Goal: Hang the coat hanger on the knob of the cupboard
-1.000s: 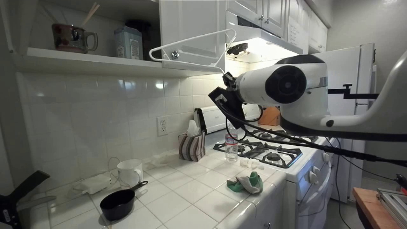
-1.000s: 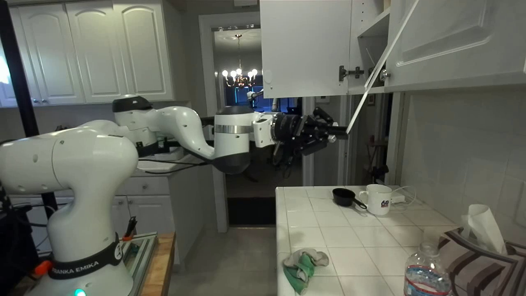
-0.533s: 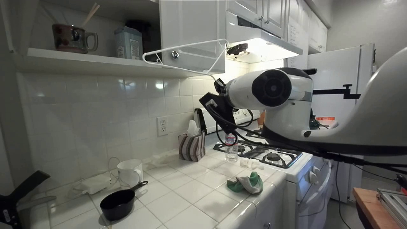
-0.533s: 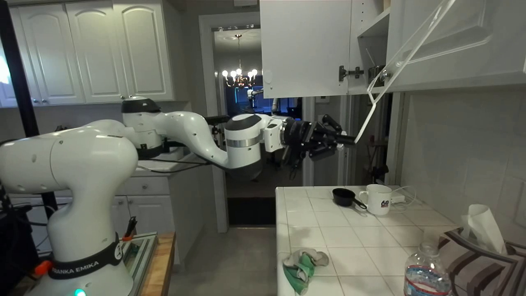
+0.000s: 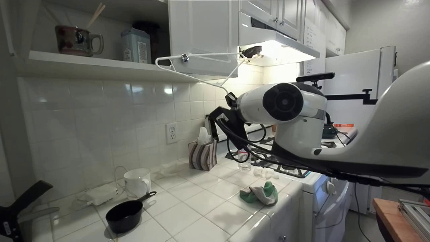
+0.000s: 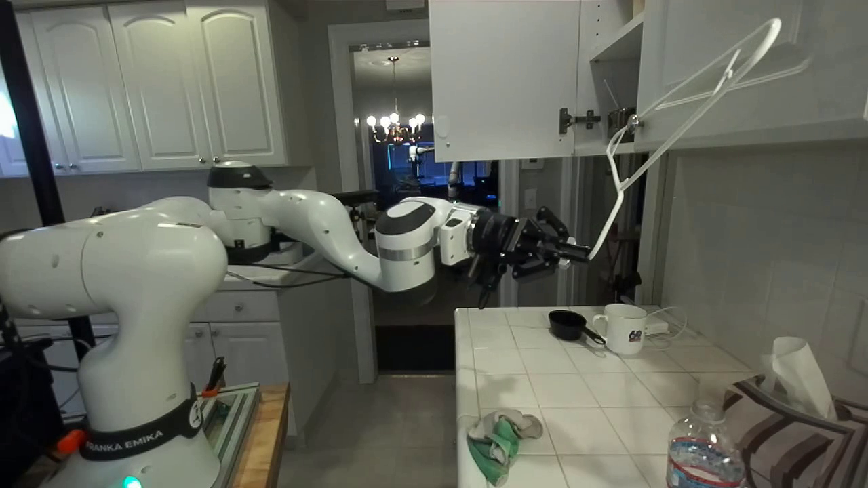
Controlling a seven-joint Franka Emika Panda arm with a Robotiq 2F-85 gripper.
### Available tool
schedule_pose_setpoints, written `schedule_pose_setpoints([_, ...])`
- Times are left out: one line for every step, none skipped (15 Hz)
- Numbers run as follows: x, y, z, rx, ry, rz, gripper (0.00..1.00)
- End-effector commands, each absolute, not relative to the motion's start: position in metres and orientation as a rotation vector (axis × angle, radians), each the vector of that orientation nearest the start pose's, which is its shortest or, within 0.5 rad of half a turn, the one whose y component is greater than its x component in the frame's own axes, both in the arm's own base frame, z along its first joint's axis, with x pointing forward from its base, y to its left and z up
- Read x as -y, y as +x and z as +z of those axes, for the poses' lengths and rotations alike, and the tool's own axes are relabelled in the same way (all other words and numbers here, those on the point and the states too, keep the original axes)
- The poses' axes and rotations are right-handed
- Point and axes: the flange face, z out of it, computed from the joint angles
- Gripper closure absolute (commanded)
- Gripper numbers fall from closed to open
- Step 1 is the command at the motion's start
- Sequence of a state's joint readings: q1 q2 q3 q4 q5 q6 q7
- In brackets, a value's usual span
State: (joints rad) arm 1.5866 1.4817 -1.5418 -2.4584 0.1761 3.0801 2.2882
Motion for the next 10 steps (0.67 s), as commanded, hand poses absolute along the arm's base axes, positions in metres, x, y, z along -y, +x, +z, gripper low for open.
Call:
schedule_pose_setpoints([-0.045, 0.525, 0.33, -1.908, -1.442, -2.038, 0.57])
schedule_pose_setpoints([-0.046, 0.524, 0.327, -1.905, -1.464, -2.029, 0.51])
schedule_pose_setpoints([-0.047, 0.523, 0.323, -1.903, -1.486, -2.023, 0.43])
schedule_pose_setpoints([-0.049, 0.522, 0.32, -1.895, -1.519, -2.021, 0.37])
schedule_pose_setpoints([-0.053, 0.52, 0.315, -1.867, -1.575, -2.037, 0.31])
schedule_pose_setpoints([-0.059, 0.518, 0.311, -1.826, -1.643, -2.041, 0.23])
schedule_pose_setpoints([-0.066, 0.515, 0.307, -1.786, -1.705, -2.056, 0.16])
schedule_pose_setpoints([-0.072, 0.512, 0.303, -1.752, -1.756, -2.056, 0.08])
schedule_pose_setpoints([-0.079, 0.509, 0.298, -1.711, -1.814, -2.058, 0.03])
schedule_pose_setpoints([-0.085, 0.506, 0.295, -1.676, -1.869, -2.062, 0.0])
